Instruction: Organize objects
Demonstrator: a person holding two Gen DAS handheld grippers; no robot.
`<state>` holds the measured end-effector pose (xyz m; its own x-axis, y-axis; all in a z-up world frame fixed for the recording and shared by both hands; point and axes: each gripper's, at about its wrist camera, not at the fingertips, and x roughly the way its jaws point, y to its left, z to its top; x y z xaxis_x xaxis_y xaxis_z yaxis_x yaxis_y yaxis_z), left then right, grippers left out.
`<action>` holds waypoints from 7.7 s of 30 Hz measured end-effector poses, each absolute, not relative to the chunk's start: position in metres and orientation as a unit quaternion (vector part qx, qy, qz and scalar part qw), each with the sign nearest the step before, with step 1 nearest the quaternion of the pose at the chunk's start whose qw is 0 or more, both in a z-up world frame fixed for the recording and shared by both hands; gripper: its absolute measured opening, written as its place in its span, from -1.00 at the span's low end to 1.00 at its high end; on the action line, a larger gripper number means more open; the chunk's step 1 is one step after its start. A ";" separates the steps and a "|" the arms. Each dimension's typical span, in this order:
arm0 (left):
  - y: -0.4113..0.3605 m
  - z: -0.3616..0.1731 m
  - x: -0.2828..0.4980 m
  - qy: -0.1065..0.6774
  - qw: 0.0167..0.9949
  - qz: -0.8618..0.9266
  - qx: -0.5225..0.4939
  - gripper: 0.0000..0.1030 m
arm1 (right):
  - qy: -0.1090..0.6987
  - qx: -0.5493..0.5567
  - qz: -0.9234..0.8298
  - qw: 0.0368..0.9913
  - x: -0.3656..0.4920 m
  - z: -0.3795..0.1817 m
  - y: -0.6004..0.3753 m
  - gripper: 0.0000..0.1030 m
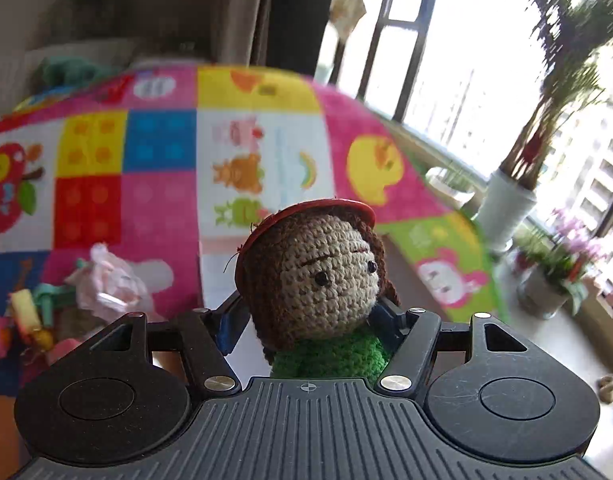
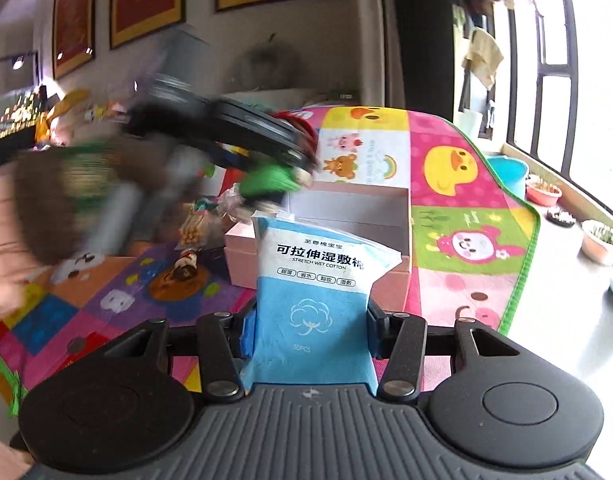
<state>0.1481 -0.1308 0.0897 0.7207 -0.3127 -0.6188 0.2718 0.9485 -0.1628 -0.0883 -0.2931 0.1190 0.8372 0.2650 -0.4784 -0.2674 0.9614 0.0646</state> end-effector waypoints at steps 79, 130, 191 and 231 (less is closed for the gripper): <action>0.136 0.038 -0.026 0.361 0.902 -0.071 -0.225 -0.20 | 0.361 -0.176 0.415 0.816 -0.034 0.066 -0.008 -0.44; 0.085 0.026 -0.070 0.376 0.926 -0.018 0.011 -0.28 | 0.341 -0.098 0.212 0.911 -0.022 0.049 -0.171 0.05; 0.089 0.054 0.039 0.291 0.945 -0.045 -0.140 -0.38 | 0.329 -0.033 0.183 0.926 0.130 0.162 -0.170 0.21; 0.214 0.014 0.051 0.206 0.926 0.020 -0.316 -0.42 | 0.497 -0.054 0.184 0.846 0.241 0.072 -0.028 -0.54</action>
